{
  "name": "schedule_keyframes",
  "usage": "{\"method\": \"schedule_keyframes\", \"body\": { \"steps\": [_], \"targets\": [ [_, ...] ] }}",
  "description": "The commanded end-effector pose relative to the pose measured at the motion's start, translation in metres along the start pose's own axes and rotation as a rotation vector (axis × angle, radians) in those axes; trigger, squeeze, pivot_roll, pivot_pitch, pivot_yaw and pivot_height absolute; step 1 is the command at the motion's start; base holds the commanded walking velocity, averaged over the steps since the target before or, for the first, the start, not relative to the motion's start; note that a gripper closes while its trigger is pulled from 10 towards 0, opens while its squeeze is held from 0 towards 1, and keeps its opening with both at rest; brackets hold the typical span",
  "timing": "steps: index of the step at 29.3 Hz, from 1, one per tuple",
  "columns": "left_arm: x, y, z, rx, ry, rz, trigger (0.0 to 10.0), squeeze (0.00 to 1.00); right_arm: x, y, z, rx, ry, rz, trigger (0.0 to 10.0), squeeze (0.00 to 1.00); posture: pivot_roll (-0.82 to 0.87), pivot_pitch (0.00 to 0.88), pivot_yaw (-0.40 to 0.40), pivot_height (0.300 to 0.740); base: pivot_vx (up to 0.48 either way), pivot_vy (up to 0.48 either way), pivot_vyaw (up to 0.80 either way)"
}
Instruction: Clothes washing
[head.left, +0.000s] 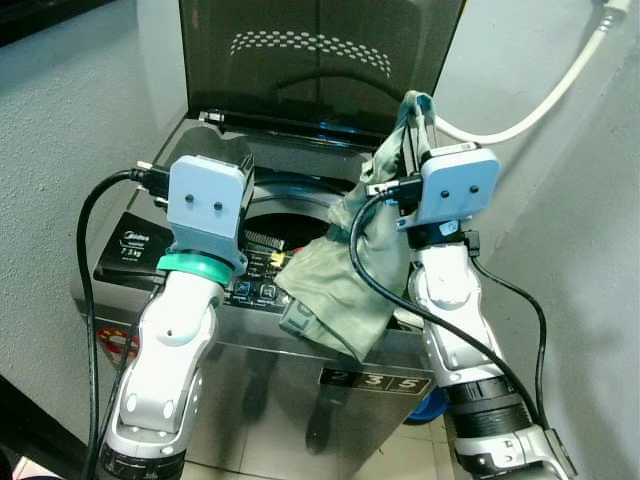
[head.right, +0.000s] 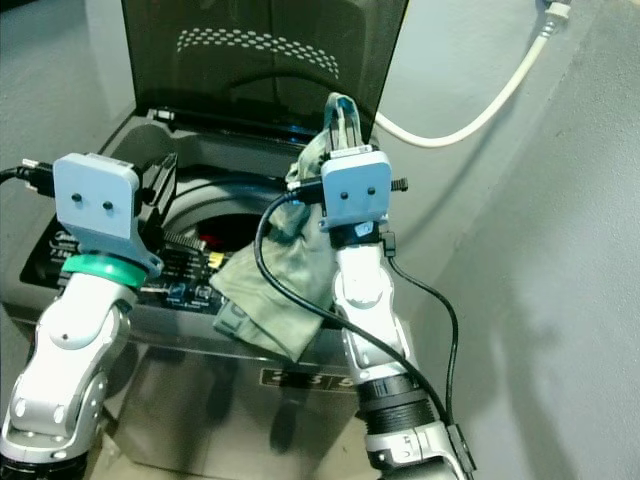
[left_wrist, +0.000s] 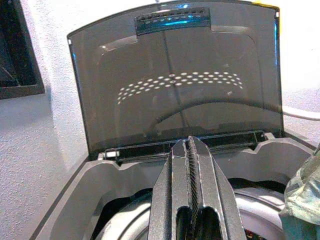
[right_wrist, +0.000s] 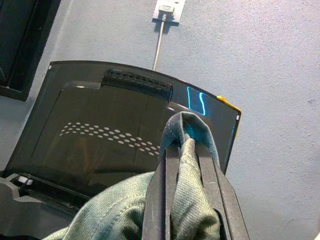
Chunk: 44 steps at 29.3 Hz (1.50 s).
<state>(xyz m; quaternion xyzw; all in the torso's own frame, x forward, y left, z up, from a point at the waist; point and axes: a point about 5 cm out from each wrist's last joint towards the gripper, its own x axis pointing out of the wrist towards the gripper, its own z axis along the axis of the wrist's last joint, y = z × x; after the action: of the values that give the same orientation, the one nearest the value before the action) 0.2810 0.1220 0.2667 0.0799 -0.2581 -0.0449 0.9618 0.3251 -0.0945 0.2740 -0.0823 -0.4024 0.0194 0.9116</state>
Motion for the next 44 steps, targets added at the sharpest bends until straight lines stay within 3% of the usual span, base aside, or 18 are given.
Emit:
{"method": "schedule_keyframes", "body": {
  "steps": [1,14,32,34,38,44],
  "targets": [
    [-0.001,-0.002,-0.001,-0.008,0.006,-0.011,10.0,0.00,-0.001,-0.002,-0.001,0.004,0.003,-0.004,10.0,0.00,0.19,0.000,-0.023,0.740,0.000,0.420,0.00],
    [-0.001,-0.003,-0.001,-0.009,0.012,-0.011,10.0,0.00,-0.001,0.000,-0.002,0.006,0.002,0.008,10.0,0.00,0.19,0.000,-0.025,0.740,0.000,0.432,0.00],
    [0.001,-0.007,-0.004,-0.014,0.035,-0.044,10.0,0.00,-0.001,0.001,-0.002,0.001,0.000,0.024,10.0,0.00,0.18,0.000,-0.024,0.740,0.000,0.000,0.00],
    [0.002,-0.007,-0.004,-0.014,0.035,-0.049,10.0,0.00,-0.001,0.002,-0.002,0.005,0.002,0.036,10.0,0.00,0.18,0.000,-0.023,0.740,0.000,0.000,0.00],
    [0.003,-0.008,-0.004,-0.037,0.042,-0.066,10.0,0.00,-0.004,0.022,-0.002,0.117,0.048,0.151,10.0,0.00,0.18,0.000,-0.020,0.740,0.000,0.000,0.00],
    [0.005,-0.009,-0.005,-0.046,0.056,-0.070,10.0,0.00,0.002,0.025,-0.006,0.083,0.079,0.116,10.0,0.00,0.18,0.000,-0.021,0.740,0.000,0.000,0.00]
  ]
}}
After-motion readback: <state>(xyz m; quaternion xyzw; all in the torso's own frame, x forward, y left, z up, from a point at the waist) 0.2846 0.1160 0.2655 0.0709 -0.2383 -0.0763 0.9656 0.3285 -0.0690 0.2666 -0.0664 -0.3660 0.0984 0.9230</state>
